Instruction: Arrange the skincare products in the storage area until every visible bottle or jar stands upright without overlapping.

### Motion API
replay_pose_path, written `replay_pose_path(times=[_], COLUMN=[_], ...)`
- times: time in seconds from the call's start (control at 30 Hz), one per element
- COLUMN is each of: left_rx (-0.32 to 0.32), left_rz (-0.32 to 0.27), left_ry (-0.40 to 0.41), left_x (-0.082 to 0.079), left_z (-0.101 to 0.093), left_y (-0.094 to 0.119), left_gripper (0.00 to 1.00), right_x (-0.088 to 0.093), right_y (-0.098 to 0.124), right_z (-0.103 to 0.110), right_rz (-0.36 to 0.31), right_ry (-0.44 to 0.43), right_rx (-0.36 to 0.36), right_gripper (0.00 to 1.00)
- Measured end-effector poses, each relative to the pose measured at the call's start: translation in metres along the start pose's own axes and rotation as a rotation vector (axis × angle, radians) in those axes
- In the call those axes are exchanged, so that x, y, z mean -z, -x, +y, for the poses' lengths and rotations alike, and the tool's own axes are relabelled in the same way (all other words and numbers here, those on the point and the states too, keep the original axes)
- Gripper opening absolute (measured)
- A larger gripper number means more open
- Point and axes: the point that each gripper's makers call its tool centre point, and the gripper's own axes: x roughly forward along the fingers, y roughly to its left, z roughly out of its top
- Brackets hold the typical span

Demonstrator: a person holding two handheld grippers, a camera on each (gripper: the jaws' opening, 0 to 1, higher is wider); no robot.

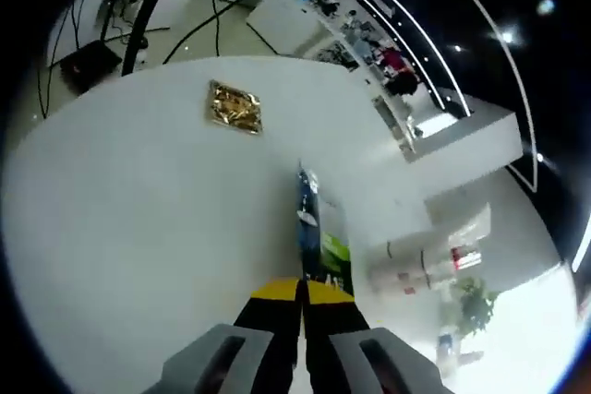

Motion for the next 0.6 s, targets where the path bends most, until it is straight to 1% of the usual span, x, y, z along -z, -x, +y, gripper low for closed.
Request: replay_pose_path(times=[0.07,0.13,0.17,0.2,0.27,0.33,0.4,0.43,0.5,0.6], left_rx=[0.037,0.054,0.081,0.099,0.118,0.159,0.178,0.202,0.213,0.242], left_rz=[-0.001,-0.025,-0.028,-0.035,-0.044,-0.05,-0.055,-0.058,-0.057,-0.068], left_ry=[0.044,0.045,0.081,0.095,0.093,0.115,0.124,0.145,0.15,0.159], left_x=[-0.003,-0.009,-0.011,-0.013,-0.016,-0.018,-0.02,-0.02,-0.02,-0.021], left_z=[-0.012,-0.019,-0.027,-0.032,-0.04,-0.052,-0.059,-0.065,-0.069,-0.075], left_y=[0.004,0.008,0.011,0.012,0.018,0.024,0.03,0.034,0.039,0.048], left_gripper=[0.0,0.0,0.0,0.0,0.0,0.0,0.0,0.0,0.0,0.0], right_x=[-0.001,-0.002,-0.003,-0.004,-0.005,-0.006,-0.007,-0.008,-0.008,-0.006], right_y=[-0.002,-0.003,-0.003,-0.003,-0.003,-0.004,-0.004,-0.005,-0.005,-0.008], right_z=[0.001,0.002,0.002,0.002,0.002,0.003,0.002,0.003,0.005,0.012], right_rz=[-0.006,-0.012,-0.014,-0.018,-0.026,-0.03,-0.037,-0.039,-0.037,-0.022], right_ry=[-0.007,-0.012,-0.015,-0.019,-0.027,-0.031,-0.037,-0.044,-0.047,-0.023], right_rx=[-0.01,-0.018,-0.022,-0.027,-0.038,-0.048,-0.055,-0.063,-0.075,-0.107], right_gripper=[0.6,0.6,0.6,0.6,0.6,0.6,0.6,0.6,0.6,0.6])
